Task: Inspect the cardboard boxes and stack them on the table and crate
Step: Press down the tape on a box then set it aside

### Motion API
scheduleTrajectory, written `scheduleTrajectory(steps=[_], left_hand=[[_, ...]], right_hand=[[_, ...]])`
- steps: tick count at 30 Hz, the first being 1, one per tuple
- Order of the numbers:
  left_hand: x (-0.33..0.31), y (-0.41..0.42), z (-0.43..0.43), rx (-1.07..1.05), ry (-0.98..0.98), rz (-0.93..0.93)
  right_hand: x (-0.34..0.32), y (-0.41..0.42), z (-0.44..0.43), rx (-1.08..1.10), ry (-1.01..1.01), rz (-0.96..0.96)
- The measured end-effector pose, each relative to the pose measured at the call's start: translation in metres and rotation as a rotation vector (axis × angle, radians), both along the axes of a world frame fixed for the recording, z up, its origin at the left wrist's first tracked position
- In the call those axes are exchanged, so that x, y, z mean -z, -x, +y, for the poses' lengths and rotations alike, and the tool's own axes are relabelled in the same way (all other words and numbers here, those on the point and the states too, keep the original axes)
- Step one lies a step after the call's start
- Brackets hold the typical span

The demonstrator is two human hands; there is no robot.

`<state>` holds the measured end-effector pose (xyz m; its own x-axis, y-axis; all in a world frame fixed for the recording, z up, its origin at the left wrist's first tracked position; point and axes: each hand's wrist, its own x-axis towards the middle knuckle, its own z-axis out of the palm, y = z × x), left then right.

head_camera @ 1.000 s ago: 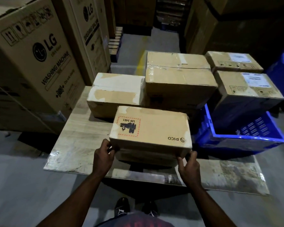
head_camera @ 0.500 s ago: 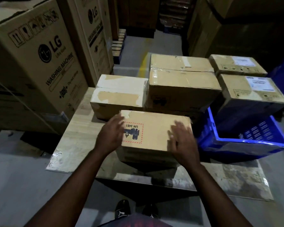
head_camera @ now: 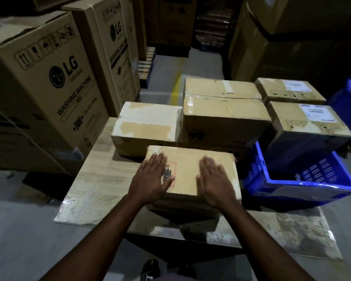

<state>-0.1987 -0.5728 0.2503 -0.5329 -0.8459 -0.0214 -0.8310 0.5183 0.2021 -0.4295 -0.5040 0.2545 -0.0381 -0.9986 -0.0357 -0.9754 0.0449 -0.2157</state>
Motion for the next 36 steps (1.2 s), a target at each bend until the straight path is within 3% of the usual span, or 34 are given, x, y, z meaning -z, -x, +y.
scheduleTrajectory(steps=[3, 25, 31, 33, 36], left_hand=[[0.003, -0.008, -0.004, 0.0, 0.035, 0.004], [-0.001, 0.032, -0.011, 0.056, 0.039, -0.016], [-0.001, 0.011, -0.025, -0.224, -0.036, 0.096], [0.0, 0.01, -0.026, -0.308, -0.091, 0.172], [0.001, 0.013, -0.024, -0.369, -0.141, 0.258]], right_hand=[[-0.001, 0.031, 0.004, 0.179, -0.006, 0.064], [0.003, -0.01, -0.019, 0.079, 0.026, 0.014], [0.001, 0.041, -0.018, 0.151, 0.045, -0.039], [0.005, 0.054, -0.014, 0.234, 0.069, -0.114], [0.004, 0.053, -0.01, 0.439, 0.07, -0.398]])
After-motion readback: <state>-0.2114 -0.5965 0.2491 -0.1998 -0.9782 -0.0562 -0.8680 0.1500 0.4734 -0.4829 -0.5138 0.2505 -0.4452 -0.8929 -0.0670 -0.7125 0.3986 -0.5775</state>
